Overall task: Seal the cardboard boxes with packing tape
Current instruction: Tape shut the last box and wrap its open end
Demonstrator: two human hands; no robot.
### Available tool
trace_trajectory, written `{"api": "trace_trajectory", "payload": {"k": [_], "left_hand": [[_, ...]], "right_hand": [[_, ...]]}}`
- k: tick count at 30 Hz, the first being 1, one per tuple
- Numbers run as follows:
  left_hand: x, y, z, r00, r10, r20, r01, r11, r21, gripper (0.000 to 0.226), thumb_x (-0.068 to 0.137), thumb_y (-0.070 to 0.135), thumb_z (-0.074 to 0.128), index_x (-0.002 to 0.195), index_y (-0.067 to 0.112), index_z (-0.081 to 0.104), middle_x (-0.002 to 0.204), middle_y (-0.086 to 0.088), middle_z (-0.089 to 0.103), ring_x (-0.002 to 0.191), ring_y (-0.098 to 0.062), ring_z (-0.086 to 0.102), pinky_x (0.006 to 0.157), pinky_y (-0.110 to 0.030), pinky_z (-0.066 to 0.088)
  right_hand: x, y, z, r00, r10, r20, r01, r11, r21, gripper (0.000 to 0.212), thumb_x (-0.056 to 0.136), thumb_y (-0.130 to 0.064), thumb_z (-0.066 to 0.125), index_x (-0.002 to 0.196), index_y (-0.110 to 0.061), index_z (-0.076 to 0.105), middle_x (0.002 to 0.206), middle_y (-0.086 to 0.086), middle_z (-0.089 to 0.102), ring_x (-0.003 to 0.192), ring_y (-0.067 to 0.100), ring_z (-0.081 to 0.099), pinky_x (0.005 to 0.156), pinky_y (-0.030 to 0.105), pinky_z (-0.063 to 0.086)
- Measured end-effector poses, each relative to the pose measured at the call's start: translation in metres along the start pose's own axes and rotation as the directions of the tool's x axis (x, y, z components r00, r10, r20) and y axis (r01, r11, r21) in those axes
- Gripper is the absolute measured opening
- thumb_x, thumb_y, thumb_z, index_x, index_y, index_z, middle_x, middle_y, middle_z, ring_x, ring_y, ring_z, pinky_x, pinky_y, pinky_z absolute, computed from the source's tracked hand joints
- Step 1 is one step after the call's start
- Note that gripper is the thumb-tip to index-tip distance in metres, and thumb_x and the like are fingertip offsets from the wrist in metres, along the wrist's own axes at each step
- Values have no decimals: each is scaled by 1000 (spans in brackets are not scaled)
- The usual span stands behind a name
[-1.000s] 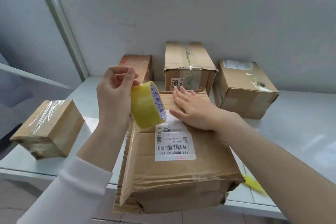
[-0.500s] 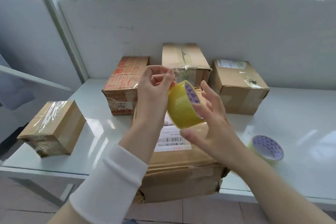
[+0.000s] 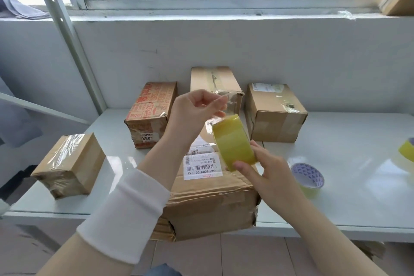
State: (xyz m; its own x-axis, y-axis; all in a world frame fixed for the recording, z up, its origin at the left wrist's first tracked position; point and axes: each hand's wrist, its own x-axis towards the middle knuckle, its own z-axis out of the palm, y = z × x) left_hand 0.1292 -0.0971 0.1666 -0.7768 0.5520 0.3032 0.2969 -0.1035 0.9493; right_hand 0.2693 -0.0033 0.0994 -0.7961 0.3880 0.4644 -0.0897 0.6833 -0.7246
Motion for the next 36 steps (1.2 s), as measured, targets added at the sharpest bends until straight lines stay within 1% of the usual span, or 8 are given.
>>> {"api": "trace_trajectory", "payload": {"k": [4, 10, 16, 19, 24, 27, 32, 36], "left_hand": [[4, 16, -8, 990, 133, -41, -123, 972, 200, 11, 77, 23, 76, 69, 20, 70, 68, 10, 72, 67, 0, 65, 69, -8, 47], [16, 51, -18, 968, 224, -113, -208, 968, 138, 14, 81, 21, 74, 69, 20, 67, 56, 15, 67, 56, 4, 62, 61, -7, 44], [36, 49, -20, 986, 152, -62, -148, 987, 67, 9, 83, 22, 70, 76, 20, 65, 64, 13, 70, 64, 0, 68, 62, -14, 48], [50, 35, -19, 990, 127, -56, -124, 991, 53, 10, 83, 20, 71, 74, 19, 66, 61, 13, 69, 64, 1, 67, 60, -11, 46], [79, 31, -17, 987, 145, -63, -141, 988, 67, 9, 82, 20, 72, 75, 17, 68, 70, 7, 70, 63, 2, 65, 55, -7, 44], [103, 24, -23, 985, 136, -106, -131, 990, 51, 12, 83, 23, 71, 73, 21, 65, 67, 11, 70, 65, 1, 66, 54, -10, 46], [136, -36, -29, 985, -168, 24, 166, 983, 84, 14, 81, 27, 70, 86, 14, 67, 79, 5, 71, 69, -5, 68, 61, -16, 48], [148, -92, -24, 946, -324, 15, 315, 928, 200, 14, 78, 30, 75, 77, 16, 71, 64, 8, 70, 50, 1, 57, 56, -15, 45]], "right_hand": [[-5, -21, -2, 987, 157, -16, -155, 982, 106, 46, 77, -62, 55, 90, -20, 68, 80, -3, 72, 83, 12, 61, 76, 21, 42], [2, -45, -5, 958, 284, -35, -258, 912, 319, 42, 76, -52, 47, 69, -13, 59, 47, -15, 60, 46, -3, 53, 49, 11, 38], [-6, -39, -6, 967, 199, 160, -230, 950, 212, 34, 72, -47, 63, 98, -24, 61, 89, -7, 73, 86, 0, 64, 76, 14, 48], [-1, -30, -8, 970, 233, 75, -244, 946, 213, 17, 76, -26, 70, 91, -23, 62, 82, -10, 73, 80, -3, 65, 73, 14, 49], [17, -38, -15, 959, 280, 34, -276, 910, 308, 17, 73, -34, 62, 76, -17, 61, 57, -16, 67, 57, -1, 65, 55, 9, 46], [26, -33, -12, 909, 417, -16, -386, 853, 351, 39, 76, -47, 50, 66, -10, 58, 44, -5, 58, 44, 9, 59, 45, 17, 45], [33, -26, -4, 863, 463, 200, -503, 760, 412, 37, 73, -42, 54, 93, -13, 64, 71, 0, 73, 65, 7, 68, 60, 18, 50], [42, -24, -1, 830, 478, 288, -557, 680, 476, 17, 84, -25, 55, 92, -15, 67, 77, 2, 75, 72, 13, 70, 66, 28, 56]]}}
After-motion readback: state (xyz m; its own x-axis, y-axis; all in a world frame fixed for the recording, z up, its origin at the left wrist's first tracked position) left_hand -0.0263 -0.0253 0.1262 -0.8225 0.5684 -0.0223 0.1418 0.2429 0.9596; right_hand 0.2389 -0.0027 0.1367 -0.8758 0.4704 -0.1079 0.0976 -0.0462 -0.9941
